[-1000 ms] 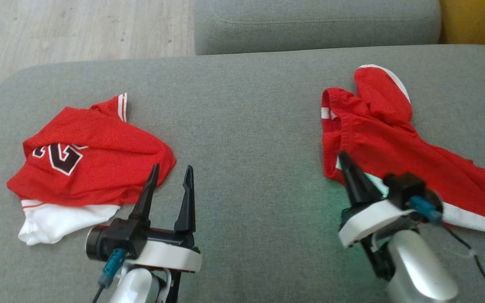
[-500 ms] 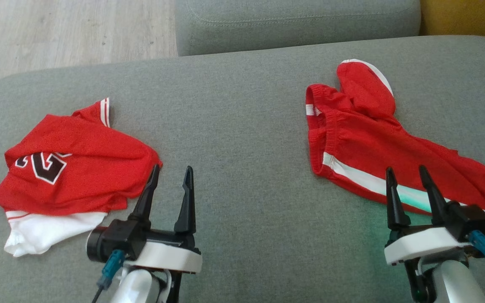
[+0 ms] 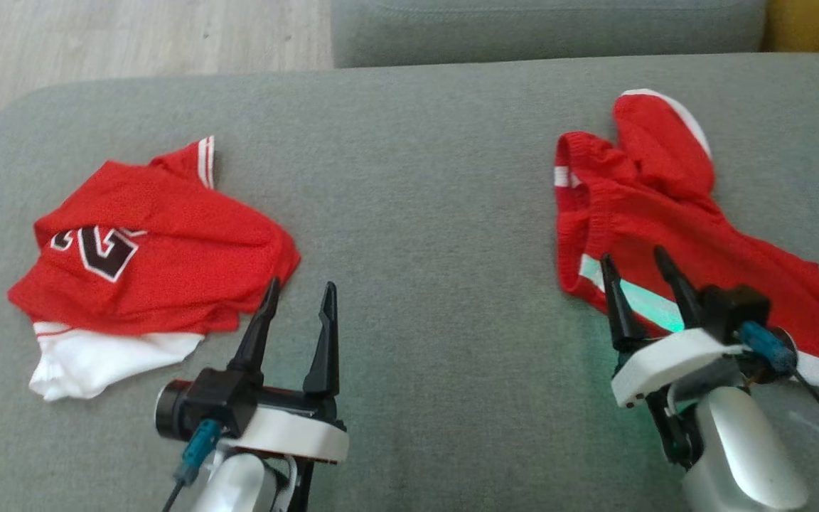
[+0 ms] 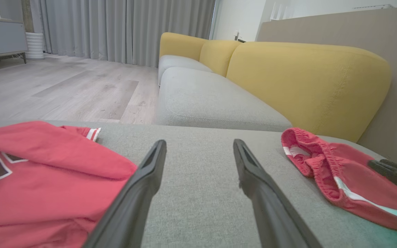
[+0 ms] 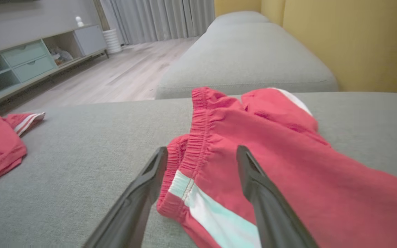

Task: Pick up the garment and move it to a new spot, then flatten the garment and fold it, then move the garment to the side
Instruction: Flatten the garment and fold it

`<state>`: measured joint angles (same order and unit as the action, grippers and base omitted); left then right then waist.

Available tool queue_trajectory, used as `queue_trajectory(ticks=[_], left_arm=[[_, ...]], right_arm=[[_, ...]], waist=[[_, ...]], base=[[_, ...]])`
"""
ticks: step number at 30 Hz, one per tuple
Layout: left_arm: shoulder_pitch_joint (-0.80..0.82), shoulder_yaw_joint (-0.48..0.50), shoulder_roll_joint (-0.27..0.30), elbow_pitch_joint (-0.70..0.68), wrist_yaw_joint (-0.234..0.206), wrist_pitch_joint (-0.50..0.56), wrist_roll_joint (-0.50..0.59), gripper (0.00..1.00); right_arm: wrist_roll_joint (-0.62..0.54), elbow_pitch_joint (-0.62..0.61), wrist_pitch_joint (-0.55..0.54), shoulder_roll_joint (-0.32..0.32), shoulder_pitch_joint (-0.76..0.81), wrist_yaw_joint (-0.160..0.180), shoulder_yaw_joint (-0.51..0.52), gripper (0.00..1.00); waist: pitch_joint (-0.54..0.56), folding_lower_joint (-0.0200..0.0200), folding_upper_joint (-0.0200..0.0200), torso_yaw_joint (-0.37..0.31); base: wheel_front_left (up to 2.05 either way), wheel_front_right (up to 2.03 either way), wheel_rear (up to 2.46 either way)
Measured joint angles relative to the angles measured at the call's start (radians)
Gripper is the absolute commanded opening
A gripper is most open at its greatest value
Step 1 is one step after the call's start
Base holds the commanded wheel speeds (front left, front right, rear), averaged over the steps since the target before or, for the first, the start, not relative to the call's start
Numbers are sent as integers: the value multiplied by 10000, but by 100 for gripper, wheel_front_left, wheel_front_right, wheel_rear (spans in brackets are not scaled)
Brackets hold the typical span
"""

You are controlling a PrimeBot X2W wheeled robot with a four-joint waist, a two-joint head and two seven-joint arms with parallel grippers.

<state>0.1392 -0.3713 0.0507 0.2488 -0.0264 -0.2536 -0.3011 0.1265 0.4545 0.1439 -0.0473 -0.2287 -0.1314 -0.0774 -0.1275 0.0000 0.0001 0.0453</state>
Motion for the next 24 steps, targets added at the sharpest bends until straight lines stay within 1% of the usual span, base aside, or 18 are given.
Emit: queue_trajectory(ticks=[3,9,13,19,20,21,22,23,24], left_arm=[[3,-104,0,73,0,0,-35,100],[81,-165,0,81,-12,0,-86,100],[120,-194,0,75,-13,0,-88,100],[182,-236,0,65,-58,0,-88,100],[184,-234,0,65,-58,0,-88,100],[184,-236,0,65,-58,0,-88,100],[184,-236,0,65,-58,0,-88,100],[186,-240,0,67,-58,0,-88,100],[188,-242,0,69,-59,0,-88,100]], right_arm=[[-4,623,-316,-4,-290,0,-75,100],[-90,1701,-397,-6,-697,0,163,100],[-240,2293,-399,-8,-986,0,336,100],[-236,2922,-401,-12,-1245,0,232,100],[-219,3009,-403,-12,-1302,0,188,98],[-217,3072,-435,-13,-1360,0,144,38],[-209,3139,-491,-13,-1414,0,104,15],[-209,3202,-512,-13,-1472,0,44,0],[-209,3264,-520,-13,-1527,0,-6,0]], waist=[[-118,1,0,214],[-243,0,0,540],[-287,0,0,637],[-362,0,0,685],[-368,1,0,684],[-372,0,0,682],[-375,0,0,679],[-372,0,0,676],[-364,0,0,671]], base=[[0,0,0],[0,0,0],[0,0,0],[0,0,0],[0,0,0],[0,0,0],[0,0,0],[0,0,0],[0,0,0]])
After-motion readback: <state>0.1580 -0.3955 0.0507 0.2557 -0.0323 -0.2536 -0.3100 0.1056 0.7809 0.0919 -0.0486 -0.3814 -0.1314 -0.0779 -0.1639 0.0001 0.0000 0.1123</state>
